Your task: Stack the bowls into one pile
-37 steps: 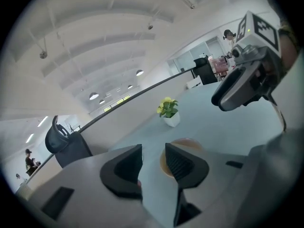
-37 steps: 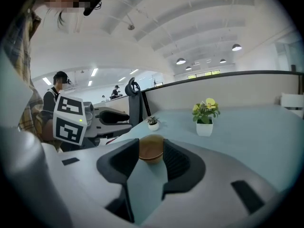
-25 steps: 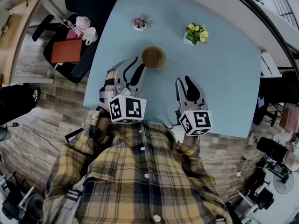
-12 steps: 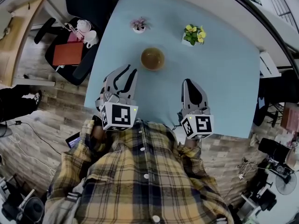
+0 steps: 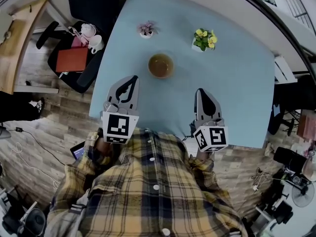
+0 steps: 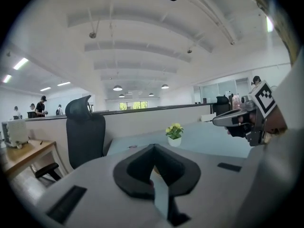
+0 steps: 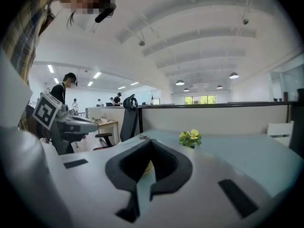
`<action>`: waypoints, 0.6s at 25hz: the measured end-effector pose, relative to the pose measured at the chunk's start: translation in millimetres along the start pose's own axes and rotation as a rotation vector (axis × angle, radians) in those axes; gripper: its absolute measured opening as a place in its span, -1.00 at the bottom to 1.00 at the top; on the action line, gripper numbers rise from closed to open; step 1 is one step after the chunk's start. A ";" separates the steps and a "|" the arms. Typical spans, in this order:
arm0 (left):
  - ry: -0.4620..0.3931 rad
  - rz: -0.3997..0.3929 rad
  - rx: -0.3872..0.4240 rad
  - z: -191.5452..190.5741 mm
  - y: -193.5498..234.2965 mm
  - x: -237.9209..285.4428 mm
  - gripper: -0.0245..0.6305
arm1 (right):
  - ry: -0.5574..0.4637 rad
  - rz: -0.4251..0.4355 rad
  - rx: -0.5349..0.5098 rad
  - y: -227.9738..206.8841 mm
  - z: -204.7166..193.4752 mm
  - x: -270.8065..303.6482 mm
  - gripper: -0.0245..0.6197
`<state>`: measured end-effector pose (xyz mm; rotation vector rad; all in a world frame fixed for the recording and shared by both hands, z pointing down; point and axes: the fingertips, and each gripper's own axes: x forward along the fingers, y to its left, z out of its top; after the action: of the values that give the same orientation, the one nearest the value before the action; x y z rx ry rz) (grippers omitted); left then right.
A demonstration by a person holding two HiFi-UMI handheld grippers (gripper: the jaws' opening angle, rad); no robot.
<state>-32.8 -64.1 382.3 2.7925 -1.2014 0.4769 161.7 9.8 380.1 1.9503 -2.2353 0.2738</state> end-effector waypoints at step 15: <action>0.026 0.002 -0.056 -7.8 9.1 4.2 -0.95 | 0.004 -0.011 0.033 -2.5 -5.2 3.5 -0.92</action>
<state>-38.6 -72.0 390.4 2.7301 -1.1931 0.4710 163.7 7.3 386.1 1.9764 -2.2309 0.3146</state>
